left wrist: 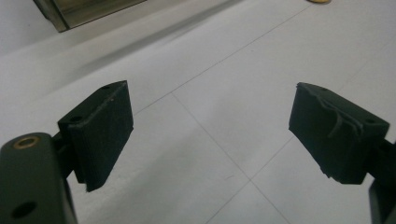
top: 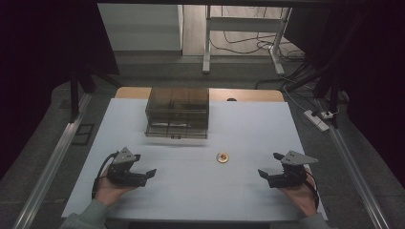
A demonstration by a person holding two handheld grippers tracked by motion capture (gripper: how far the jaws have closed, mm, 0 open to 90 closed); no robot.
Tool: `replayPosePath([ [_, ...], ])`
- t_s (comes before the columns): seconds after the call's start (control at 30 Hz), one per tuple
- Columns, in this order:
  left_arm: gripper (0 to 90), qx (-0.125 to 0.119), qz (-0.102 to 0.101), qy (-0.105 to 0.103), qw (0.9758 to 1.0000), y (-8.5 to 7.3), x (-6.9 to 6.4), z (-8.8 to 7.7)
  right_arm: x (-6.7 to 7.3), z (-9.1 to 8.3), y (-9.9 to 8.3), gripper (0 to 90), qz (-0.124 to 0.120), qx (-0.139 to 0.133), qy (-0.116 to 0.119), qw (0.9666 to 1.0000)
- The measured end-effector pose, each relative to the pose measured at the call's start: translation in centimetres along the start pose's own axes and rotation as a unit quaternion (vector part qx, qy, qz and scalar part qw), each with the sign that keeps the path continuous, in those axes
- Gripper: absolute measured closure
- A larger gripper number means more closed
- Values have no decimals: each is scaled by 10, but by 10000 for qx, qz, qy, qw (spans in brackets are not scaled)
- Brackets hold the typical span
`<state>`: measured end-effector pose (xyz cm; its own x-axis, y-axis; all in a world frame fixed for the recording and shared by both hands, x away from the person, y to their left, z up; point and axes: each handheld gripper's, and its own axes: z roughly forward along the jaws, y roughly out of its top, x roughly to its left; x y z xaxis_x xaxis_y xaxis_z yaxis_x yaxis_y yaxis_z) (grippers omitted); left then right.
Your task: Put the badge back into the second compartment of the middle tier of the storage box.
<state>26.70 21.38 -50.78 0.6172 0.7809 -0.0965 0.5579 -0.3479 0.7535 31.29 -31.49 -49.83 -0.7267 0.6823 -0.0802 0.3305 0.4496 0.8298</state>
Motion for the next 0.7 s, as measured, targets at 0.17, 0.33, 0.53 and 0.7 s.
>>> replayPosePath([
  [0.17, 140, 1, 28, -19, 10000, 3, -1, 2, 0, 0, 1, 99, 3, -20, -3, 10000],
  [0.33, 142, -3, 45, -47, 10000, 7, -2, 4, 1, 1, 1, 100, -19, 18, 11, 10000],
  [0.53, 142, 1, 104, -65, 9999, 12, -4, 7, 1, 2, 1, 102, -27, 21, 9, 10000],
  [0.7, 143, -1, 127, -83, 9999, 16, -4, 9, 2, 3, 1, 102, -24, 37, 24, 10000],
])
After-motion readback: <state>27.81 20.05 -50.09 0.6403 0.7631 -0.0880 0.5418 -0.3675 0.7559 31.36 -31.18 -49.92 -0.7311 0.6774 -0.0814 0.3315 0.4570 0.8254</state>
